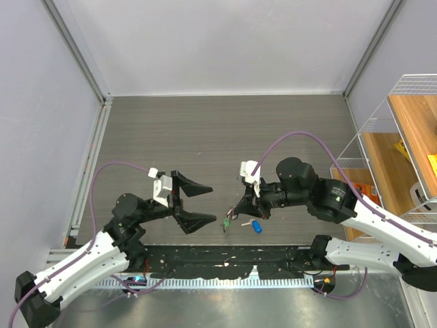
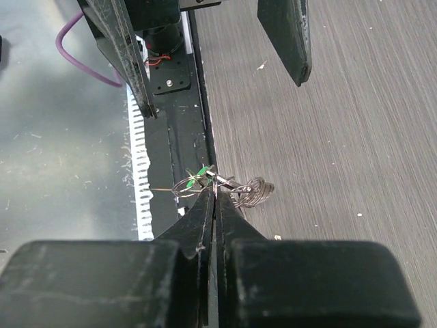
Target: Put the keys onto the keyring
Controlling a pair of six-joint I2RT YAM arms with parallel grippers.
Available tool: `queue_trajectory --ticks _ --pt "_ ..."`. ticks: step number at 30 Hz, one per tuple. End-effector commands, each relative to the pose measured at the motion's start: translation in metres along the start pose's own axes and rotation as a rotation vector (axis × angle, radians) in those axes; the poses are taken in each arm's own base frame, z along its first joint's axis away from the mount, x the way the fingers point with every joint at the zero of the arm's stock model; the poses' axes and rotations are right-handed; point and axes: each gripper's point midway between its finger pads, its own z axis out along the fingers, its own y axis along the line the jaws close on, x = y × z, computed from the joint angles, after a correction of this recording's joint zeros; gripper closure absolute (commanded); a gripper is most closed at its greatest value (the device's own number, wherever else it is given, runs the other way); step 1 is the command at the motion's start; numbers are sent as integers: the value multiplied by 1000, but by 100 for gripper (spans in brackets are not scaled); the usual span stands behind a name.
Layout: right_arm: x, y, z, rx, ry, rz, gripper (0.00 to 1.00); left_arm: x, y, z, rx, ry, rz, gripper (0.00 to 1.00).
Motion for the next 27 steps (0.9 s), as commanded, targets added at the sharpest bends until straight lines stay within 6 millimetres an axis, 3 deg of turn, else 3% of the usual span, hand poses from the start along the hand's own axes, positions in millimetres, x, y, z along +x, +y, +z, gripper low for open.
queue_trajectory --ticks 1,15,27 --pt "-31 11 -5 -48 -84 -48 95 -18 -18 4 99 -71 0 0" --pt "-46 27 2 -119 -104 -53 95 -20 -25 14 171 -83 -46 1" --pt "-51 36 4 -150 -111 -69 95 -19 -27 17 199 -77 -57 7"
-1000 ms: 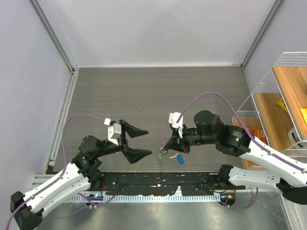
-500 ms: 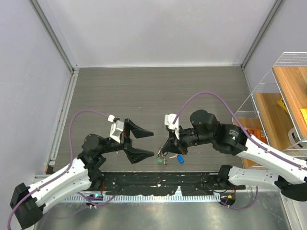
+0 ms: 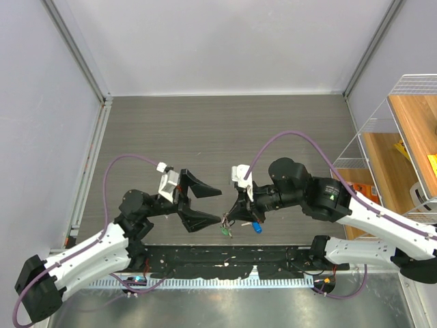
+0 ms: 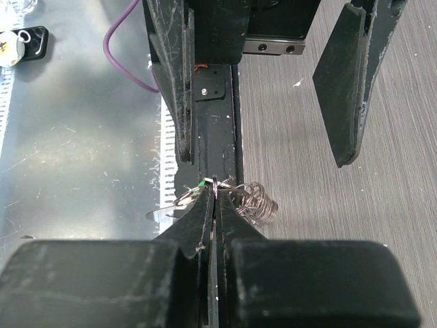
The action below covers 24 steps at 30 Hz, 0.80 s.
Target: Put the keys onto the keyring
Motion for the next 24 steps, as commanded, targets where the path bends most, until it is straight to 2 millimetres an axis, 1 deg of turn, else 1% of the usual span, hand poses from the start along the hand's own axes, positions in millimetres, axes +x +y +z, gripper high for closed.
queue_trajectory --ticks 1,5,8,9,10,12,13,16,20,24 --pt "-37 10 -6 -29 -107 -54 95 -13 -11 3 59 -40 37 8" --pt "-37 8 -8 -15 -106 -63 95 -10 -12 3 66 -33 32 12" --pt "-40 11 -6 -35 -109 -64 95 -8 -12 3 72 -27 34 12" --pt "-44 13 -8 -44 -118 -68 95 -7 -11 3 72 -24 32 12" --pt "-45 14 -8 -49 -119 -74 95 -6 -11 3 75 -20 29 8" --pt "-50 22 -12 -88 -129 -91 95 -5 -10 3 71 -24 31 1" --pt "-54 24 -15 -97 -135 -101 95 -5 -11 3 75 -26 35 0" --pt "-60 35 -23 -145 -142 -139 95 -8 -17 1 105 -41 55 0" --pt "-69 52 -32 -228 -155 -175 95 -9 -31 -2 172 -43 70 0" --pt "-75 62 -38 -284 -157 -197 95 -12 -41 -3 229 -48 62 1"
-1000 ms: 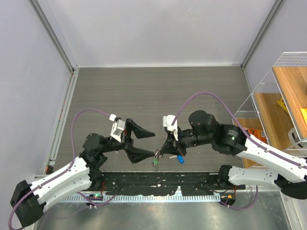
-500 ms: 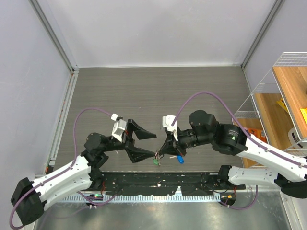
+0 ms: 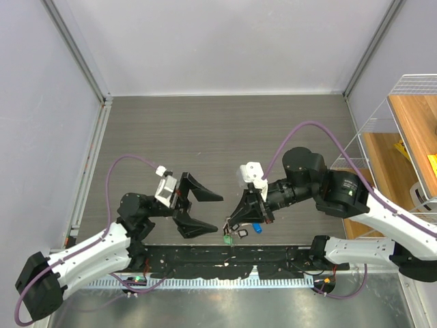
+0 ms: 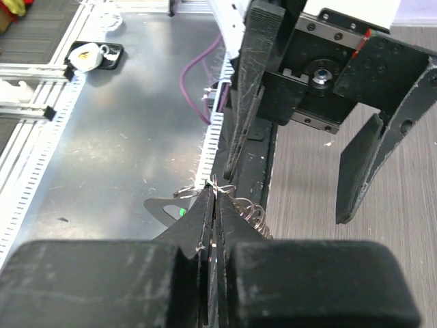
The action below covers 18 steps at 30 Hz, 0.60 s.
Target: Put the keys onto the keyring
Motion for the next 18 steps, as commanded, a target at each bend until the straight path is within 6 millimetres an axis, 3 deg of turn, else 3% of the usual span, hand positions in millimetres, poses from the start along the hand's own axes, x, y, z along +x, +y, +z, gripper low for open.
queue_trajectory --ticks 1,12,18 --pt "-29 22 -8 -108 -62 -77 95 -16 -23 2 114 -45 49 0" --pt "-59 49 -21 -231 -133 -122 95 -33 -55 6 305 -90 -45 0" --pt "-76 56 -24 -274 -158 -149 95 -28 -69 16 396 -54 -83 0"
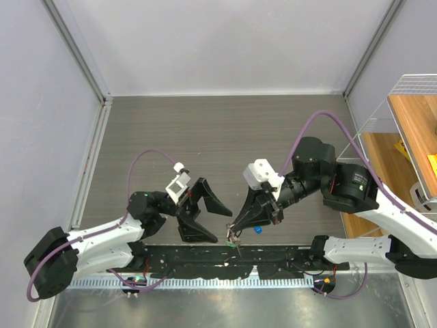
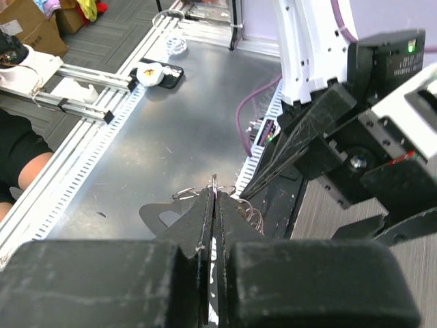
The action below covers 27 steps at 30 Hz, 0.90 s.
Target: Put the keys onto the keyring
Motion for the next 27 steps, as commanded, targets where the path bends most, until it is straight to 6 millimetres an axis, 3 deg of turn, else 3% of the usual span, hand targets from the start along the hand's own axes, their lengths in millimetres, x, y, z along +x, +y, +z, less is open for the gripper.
queue_trajectory --ticks 1,17,22,27 --pt "-35 16 -5 -72 -78 -84 95 -25 -43 13 193 -46 154 0" --pt "-51 18 1 -114 -130 -111 95 -19 -64 39 332 -1 168 1" --pt "-55 18 -2 -93 -138 -122 95 -9 -77 43 409 51 166 24" --pt "-54 16 -2 -81 -136 -118 95 -16 -84 45 430 43 181 58"
